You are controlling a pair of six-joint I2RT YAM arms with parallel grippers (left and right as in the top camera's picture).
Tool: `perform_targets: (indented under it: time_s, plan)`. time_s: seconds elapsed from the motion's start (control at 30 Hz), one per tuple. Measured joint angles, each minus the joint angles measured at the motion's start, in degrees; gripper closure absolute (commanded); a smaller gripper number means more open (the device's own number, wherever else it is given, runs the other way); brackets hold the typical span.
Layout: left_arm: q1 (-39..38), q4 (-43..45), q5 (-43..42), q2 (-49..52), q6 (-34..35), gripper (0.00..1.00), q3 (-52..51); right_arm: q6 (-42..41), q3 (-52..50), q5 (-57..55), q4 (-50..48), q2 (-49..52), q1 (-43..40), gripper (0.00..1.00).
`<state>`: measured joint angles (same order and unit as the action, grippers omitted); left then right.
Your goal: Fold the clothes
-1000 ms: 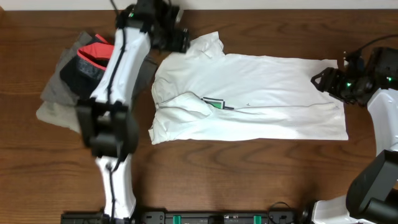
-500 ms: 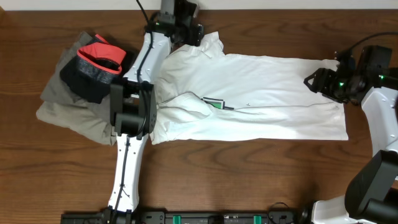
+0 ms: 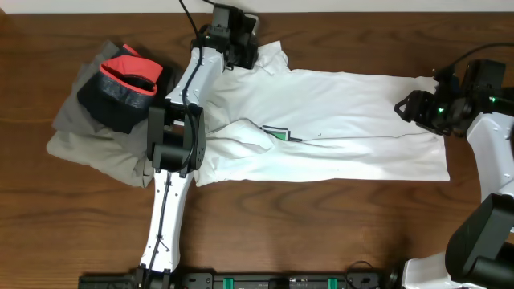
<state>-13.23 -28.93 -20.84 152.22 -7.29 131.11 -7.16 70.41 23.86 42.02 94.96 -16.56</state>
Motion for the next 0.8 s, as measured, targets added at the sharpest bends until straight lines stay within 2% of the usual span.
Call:
perform_targets:
  time_s: [0.1, 0.37, 0.57, 0.8]
  plan:
    - [0.00, -1.90, -0.35, -0.11, -0.13, 0.94, 0.20, 0.00, 0.00, -0.37, -0.02, 0.00, 0.00, 0.43]
    - [-0.07, -8.11, -0.66, -3.26, -0.44, 0.94, 0.02, -0.02, 0.00, -1.75, -0.28, 0.00, 0.00, 0.43]
    - [-0.07, -10.71, -0.68, -11.87, -0.87, 0.94, -0.17, -0.02, 0.00, -1.84, -0.70, 0.00, -0.02, 0.43]
    - [-0.07, -22.08, -0.92, -18.51, -1.57, 0.94, 0.13, -0.02, 0.00, -1.84, -0.68, 0.00, -0.02, 0.39]
